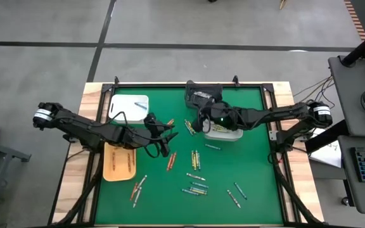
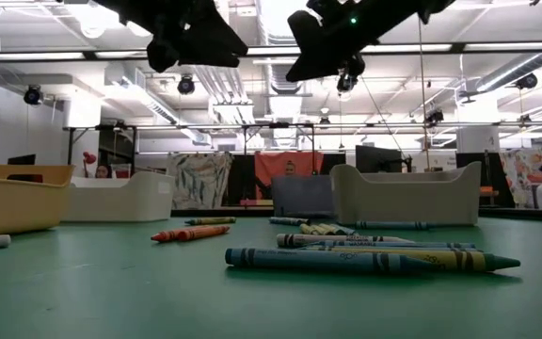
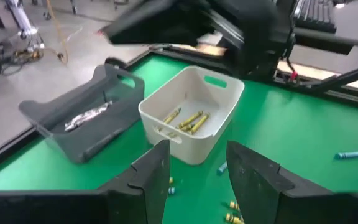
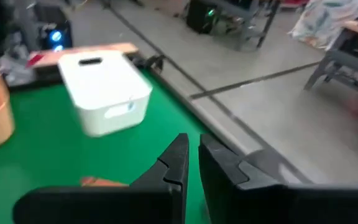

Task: Sort crayons
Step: Put the orange crayon into the orange bin

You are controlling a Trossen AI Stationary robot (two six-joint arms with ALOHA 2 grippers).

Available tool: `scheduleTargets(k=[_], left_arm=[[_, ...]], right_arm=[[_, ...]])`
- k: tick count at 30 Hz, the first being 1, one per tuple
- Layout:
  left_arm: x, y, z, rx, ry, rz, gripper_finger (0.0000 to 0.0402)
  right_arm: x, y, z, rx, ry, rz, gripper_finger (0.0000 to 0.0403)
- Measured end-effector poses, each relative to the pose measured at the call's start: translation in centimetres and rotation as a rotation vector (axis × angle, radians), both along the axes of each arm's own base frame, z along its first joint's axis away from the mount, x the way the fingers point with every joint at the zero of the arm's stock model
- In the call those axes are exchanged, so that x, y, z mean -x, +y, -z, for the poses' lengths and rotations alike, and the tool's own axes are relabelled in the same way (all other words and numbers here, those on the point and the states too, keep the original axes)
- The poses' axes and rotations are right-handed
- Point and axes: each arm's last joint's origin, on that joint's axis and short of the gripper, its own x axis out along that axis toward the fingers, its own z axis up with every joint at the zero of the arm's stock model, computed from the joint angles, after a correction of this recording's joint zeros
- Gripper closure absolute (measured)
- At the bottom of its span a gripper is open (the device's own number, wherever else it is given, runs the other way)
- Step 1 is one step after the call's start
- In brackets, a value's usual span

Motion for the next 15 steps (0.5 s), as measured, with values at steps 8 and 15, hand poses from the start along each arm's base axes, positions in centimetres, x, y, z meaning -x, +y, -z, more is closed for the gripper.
scheduleTargets(k=[8,15], left_arm=[[0.3,-0.6,0.0,0.060,0.057,0.004,0.0260],[0.5,-1.6,0.3,0.131,0.068,0.092,0.0260]], right_arm=[[0.7,4.2,2.1,-0.046,0.165,-0.108,0.0376],[1.3,7.3,3.1,-0.169,0.291,-0.416,0.0376]])
